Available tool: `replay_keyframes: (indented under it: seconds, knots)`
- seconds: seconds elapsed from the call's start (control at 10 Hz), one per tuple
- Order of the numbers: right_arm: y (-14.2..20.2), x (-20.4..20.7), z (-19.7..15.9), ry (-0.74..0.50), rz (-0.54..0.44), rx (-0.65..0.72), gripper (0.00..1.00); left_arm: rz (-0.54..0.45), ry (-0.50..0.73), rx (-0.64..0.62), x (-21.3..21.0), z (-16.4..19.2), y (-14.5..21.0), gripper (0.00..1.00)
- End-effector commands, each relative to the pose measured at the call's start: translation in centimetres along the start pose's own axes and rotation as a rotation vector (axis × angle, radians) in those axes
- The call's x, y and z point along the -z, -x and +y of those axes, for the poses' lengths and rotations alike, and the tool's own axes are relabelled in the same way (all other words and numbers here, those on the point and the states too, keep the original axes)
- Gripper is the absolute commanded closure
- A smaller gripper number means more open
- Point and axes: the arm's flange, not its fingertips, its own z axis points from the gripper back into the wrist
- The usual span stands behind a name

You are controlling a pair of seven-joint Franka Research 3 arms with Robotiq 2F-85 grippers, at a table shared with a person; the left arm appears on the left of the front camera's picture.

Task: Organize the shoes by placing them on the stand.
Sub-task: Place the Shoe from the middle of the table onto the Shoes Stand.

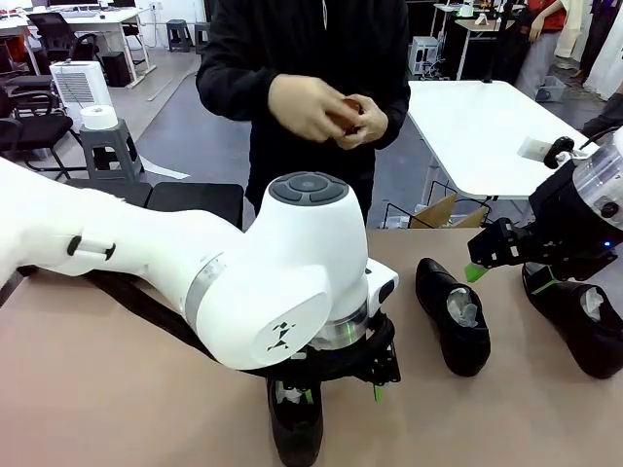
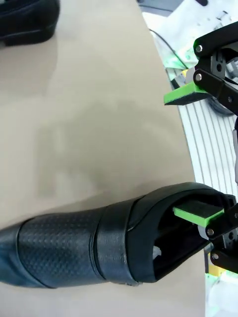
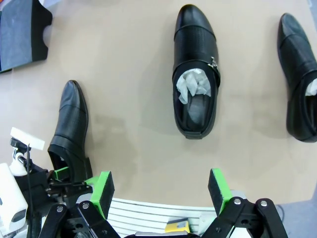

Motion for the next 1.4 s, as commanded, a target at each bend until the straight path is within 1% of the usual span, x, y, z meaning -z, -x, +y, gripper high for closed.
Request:
replay_keyframes:
  seconds: [0.0, 0.2, 0.3, 0.4, 0.6, 0.8, 0.9, 1.3]
  knots:
    - [-0.2, 0.0, 0.0, -0.021, 0.003, -0.007, 0.0, -0.064, -0.061, -0.08, 1.4, -0.3, -0.5, 0.0]
    - [-0.2, 0.0, 0.0, -0.021, 0.003, -0.007, 0.0, -0.085, -0.101, -0.084, 2.5, -0.2, -0.7, 0.0]
    - [-0.2, 0.0, 0.0, -0.021, 0.003, -0.007, 0.0, -0.079, -0.103, -0.08, 3.0, -0.2, -0.7, 0.0]
    - [-0.2, 0.0, 0.0, -0.021, 0.003, -0.007, 0.0, -0.012, -0.1, -0.086, 3.7, 0.0, -0.8, 0.1]
    - [-0.2, 0.0, 0.0, -0.021, 0.003, -0.007, 0.0, -0.034, -0.102, -0.084, 3.5, 0.1, -0.8, 0.46]
    - [-0.2, 0.0, 0.0, -0.021, 0.003, -0.007, 0.0, -0.026, -0.116, -0.083, 3.8, 0.4, -0.7, 0.83]
    - [-0.2, 0.0, 0.0, -0.021, 0.003, -0.007, 0.0, -0.036, -0.116, -0.083, 3.6, 0.4, -0.7, 1.0]
    - [-0.2, 0.0, 0.0, -0.021, 0.003, -0.007, 0.0, -0.037, -0.144, -0.085, 3.5, 1.3, -0.7, 1.0]
